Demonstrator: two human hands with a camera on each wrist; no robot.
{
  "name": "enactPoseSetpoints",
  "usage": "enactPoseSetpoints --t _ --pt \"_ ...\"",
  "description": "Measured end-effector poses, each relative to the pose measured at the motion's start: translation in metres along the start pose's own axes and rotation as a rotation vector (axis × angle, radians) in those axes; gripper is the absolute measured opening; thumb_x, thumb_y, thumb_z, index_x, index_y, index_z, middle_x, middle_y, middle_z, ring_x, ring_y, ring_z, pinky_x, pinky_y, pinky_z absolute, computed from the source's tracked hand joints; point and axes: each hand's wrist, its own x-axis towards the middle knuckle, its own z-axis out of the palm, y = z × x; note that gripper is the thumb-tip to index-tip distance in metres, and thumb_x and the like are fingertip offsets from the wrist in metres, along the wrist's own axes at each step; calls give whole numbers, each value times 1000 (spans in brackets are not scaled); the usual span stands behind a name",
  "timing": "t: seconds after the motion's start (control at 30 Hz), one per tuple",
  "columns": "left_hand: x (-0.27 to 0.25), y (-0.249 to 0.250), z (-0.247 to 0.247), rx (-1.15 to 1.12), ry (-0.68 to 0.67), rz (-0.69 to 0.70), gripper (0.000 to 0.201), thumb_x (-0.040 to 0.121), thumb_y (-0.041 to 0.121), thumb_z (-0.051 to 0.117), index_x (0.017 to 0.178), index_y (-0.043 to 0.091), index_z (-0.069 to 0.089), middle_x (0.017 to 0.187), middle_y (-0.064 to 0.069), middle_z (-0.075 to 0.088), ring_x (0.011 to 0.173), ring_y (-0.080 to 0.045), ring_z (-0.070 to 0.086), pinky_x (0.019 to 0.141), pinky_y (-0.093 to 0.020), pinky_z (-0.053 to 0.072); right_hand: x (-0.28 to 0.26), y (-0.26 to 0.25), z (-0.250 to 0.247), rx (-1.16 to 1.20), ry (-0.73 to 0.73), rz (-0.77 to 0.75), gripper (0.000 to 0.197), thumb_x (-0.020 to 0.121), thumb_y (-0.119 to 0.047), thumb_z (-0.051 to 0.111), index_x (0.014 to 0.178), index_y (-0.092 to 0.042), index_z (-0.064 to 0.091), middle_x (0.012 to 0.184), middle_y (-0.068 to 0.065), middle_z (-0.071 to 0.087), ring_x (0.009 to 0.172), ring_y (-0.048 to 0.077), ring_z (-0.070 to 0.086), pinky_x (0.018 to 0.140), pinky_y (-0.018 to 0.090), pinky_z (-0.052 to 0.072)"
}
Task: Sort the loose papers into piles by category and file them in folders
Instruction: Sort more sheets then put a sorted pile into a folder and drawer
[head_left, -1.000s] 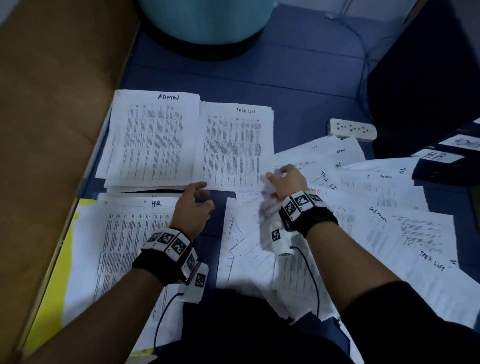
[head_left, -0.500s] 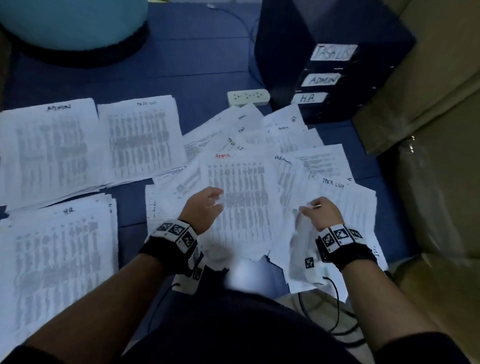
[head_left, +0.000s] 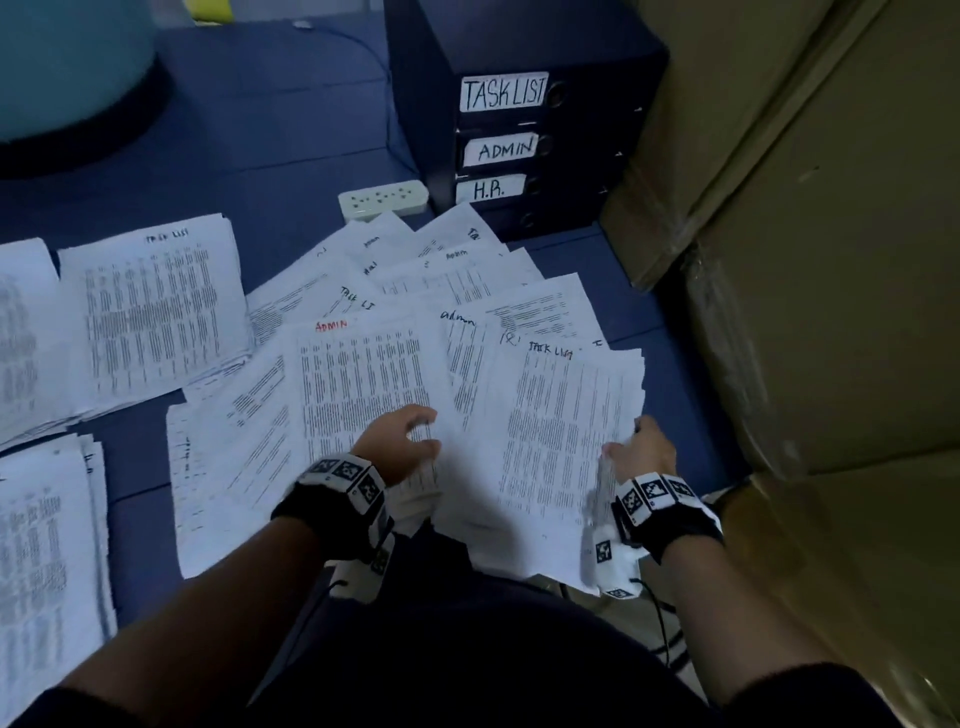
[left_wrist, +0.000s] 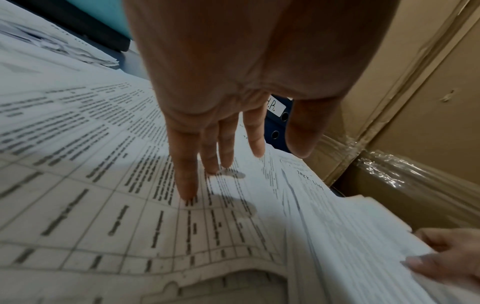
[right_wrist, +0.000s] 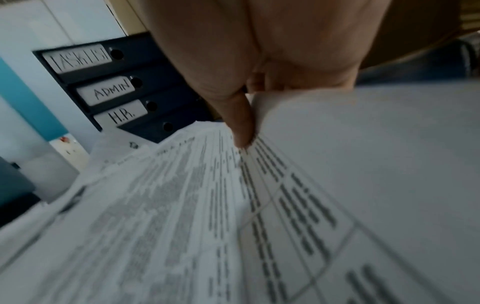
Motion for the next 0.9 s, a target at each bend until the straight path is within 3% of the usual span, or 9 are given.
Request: enactPoseSetpoints --t 0.1,0.23,0.37,0.47,0.6,0.7,0.77,0.83,0.9 --pt "-1 4 0 -20 29 -24 48 86 22 65 132 14 53 137 -5 54 126 -21 49 101 -33 39 1 -4 -26 108 73 -110 12 91 -6 52 100 -10 59 108 16 66 83 27 57 69 28 44" --pt "-4 16 -3 -103 62 -27 52 83 28 66 131 12 52 135 -6 55 124 -22 52 96 -28 41 -8 -14 -79 293 134 -280 13 95 -9 55 107 -8 60 99 9 64 88 25 59 76 30 42" --pt "-7 48 -8 -364 151 23 44 91 24 62 131 15 49 126 -5 56 100 -11 59 69 -12 48 -24 -32 -110 638 11 -390 17 94 -8 58 106 -18 63 100 -1 71 89 17 68 76 34 54" --pt "-5 76 -16 -531 126 54 42 94 22 57 134 20 43 119 0 59 97 -14 62 73 -25 54 -29 -50 -98 847 -167 -386 23 93 3 56 102 -16 65 89 -5 74 80 12 72 65 28 57" --pt "-5 83 -23 -595 143 73 28 93 6 55 119 18 57 112 -6 69 94 -25 68 83 -44 55 -33 -66 -67 940 -296 -322 21 92 7 55 108 -2 65 92 6 74 84 22 71 80 39 59" --pt "-8 73 -27 -663 240 16 24 82 14 63 102 26 66 108 -5 71 101 -28 67 95 -56 47 -27 -67 -53 876 -286 -305 15 91 -5 63 103 -7 72 96 9 75 93 27 71 88 46 56" --pt "-10 70 -28 -701 268 -4 23 88 13 61 107 25 66 111 -6 71 98 -34 66 97 -60 45 -22 -66 -48 781 -254 -322 11 89 -17 68 94 -12 76 95 12 75 93 29 71 89 52 55" --pt "-13 72 -28 -700 303 -14 23 98 14 50 116 18 63 114 -13 68 92 -49 57 93 -66 42 -20 -65 -45 712 -197 -337 32 82 -33 72 89 -1 70 95 26 70 80 30 69 84 59 54" --pt "-15 76 -29 -734 352 16 23 101 13 44 111 16 64 101 -13 72 86 -48 59 85 -56 51 -21 -67 -45 692 -129 -350 49 78 -42 68 89 6 61 98 32 64 71 31 63 78 51 56"
